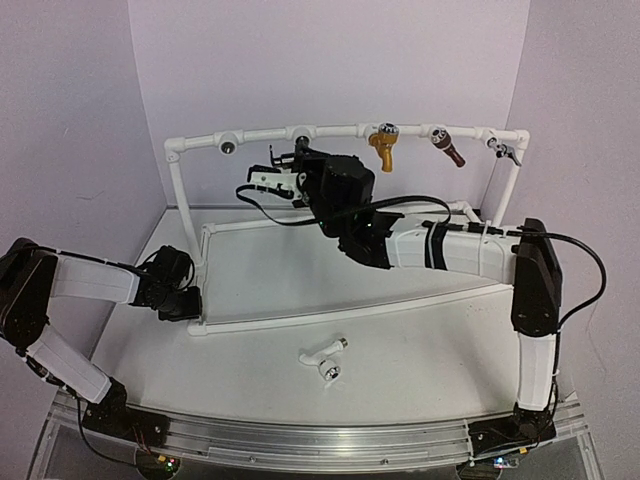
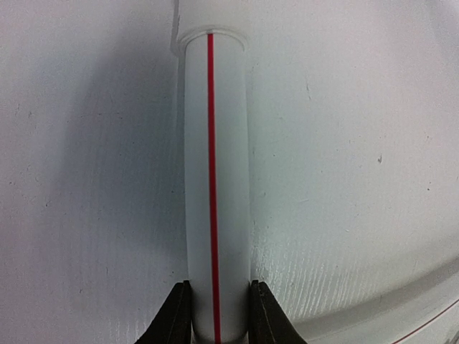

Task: Install the water faucets
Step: Screw the water faucet onto the adaptor.

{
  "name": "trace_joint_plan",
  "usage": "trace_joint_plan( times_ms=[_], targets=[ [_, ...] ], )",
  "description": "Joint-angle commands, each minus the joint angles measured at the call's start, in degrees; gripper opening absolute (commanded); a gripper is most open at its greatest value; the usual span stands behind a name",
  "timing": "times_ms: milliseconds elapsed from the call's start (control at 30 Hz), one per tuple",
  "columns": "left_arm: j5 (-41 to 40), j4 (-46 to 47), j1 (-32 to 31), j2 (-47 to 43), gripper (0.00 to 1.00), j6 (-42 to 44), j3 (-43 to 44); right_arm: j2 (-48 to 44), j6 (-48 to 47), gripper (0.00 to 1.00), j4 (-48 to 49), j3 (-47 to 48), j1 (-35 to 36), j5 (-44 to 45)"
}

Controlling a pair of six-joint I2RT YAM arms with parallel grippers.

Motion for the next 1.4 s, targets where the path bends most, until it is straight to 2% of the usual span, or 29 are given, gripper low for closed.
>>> trace_joint_plan(
  times_ms=[0,67,167,333,467,533,800,900,1100,1367],
  targets=[
    [12.1,4.7,-3.0,0.4,0.0,1.8,0.0,2.5,7.2,0.27,9.7,-0.4,-0.3,5.4],
    [12.2,4.8,-3.0,0.4,0.0,1.8,0.0,3.1,10.4,0.22,11.2,-0.5,-0.3,6.7],
    [12.2,5.0,-3.0,0.6,0.0,1.8,0.1,4.5,19.2,0.09,16.6,-0.1,-0.3,10.0],
    [12.1,4.8,-3.0,0.6,0.0,1.8,0.1,5.5,44.4,0.01,18.1,0.1,-0.4,16.1],
    [12.2,4.8,-3.0,0.6,0.0,1.8,0.0,5.0,65.3,0.0,18.0,-1.5,-0.4,19.7],
    [12.1,4.8,-3.0,0.7,0.0,1.8,0.1,4.8,73.0,0.0,17.1,-1.7,-0.3,19.7],
    [12.2,4.9,-3.0,1.0,0.0,1.8,0.3,5.2,84.7,0.0,16.2,0.3,0.1,25.7],
    [12.2,4.9,-3.0,1.3,0.0,1.9,0.5,4.0,92.8,0.0,16.0,-1.3,0.1,26.7],
    [12.3,4.8,-3.0,1.6,0.0,1.9,0.6,3.2,115.4,0.0,12.7,-3.2,0.1,23.8],
    [12.5,4.9,-3.0,1.2,0.0,1.9,0.4,4.3,144.6,0.0,15.1,-3.8,0.1,18.3]
  ],
)
